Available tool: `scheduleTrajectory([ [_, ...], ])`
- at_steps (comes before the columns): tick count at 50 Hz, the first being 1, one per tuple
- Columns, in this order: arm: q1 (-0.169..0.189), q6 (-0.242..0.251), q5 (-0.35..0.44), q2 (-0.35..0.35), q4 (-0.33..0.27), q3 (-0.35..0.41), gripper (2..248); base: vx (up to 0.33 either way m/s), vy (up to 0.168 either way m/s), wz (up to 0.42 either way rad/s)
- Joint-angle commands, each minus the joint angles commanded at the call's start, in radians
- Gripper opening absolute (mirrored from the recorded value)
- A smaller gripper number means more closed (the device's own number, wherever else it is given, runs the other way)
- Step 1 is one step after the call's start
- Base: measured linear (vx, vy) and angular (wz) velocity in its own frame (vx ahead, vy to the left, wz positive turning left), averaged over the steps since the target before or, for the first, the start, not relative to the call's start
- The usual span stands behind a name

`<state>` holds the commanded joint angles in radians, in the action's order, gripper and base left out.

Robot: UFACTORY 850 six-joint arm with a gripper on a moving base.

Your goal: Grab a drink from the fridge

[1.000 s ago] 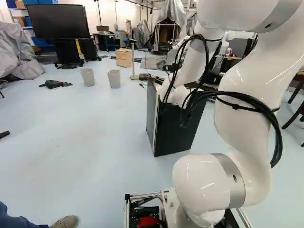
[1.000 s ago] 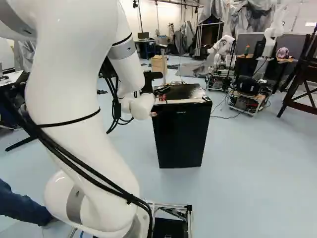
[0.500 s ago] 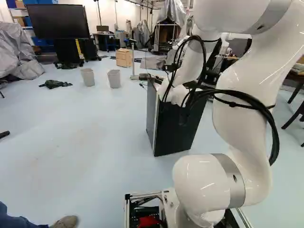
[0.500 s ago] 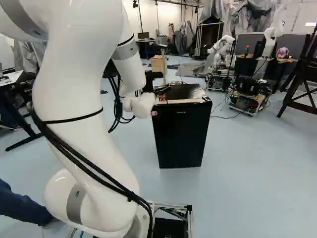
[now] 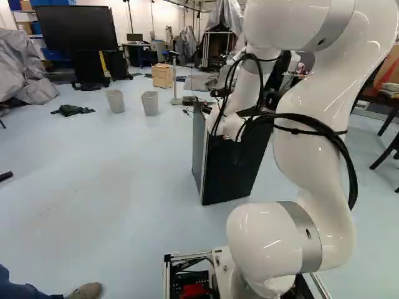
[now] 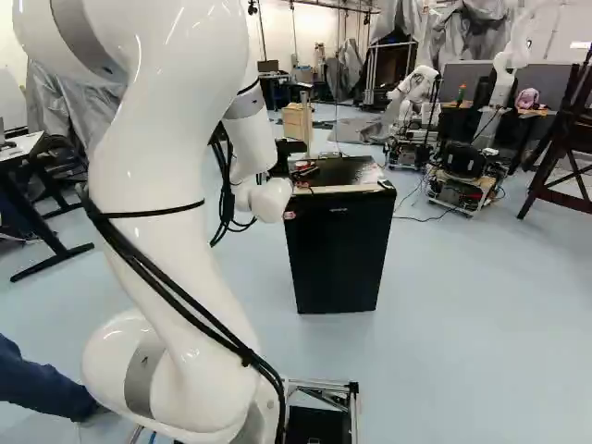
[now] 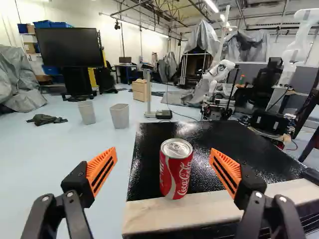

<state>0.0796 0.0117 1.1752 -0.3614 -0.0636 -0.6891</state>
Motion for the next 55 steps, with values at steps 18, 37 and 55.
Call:
scheduleTrajectory([
  [18,0.008,0.0,0.0,-0.03,0.0,-0.033,247,0.0,0.0,0.0],
  [37,0.017,0.0,0.0,-0.071,0.0,-0.073,247,0.0,0.0,0.0],
  [55,0.016,0.0,0.0,-0.116,0.0,-0.125,247,0.0,0.0,0.0],
])
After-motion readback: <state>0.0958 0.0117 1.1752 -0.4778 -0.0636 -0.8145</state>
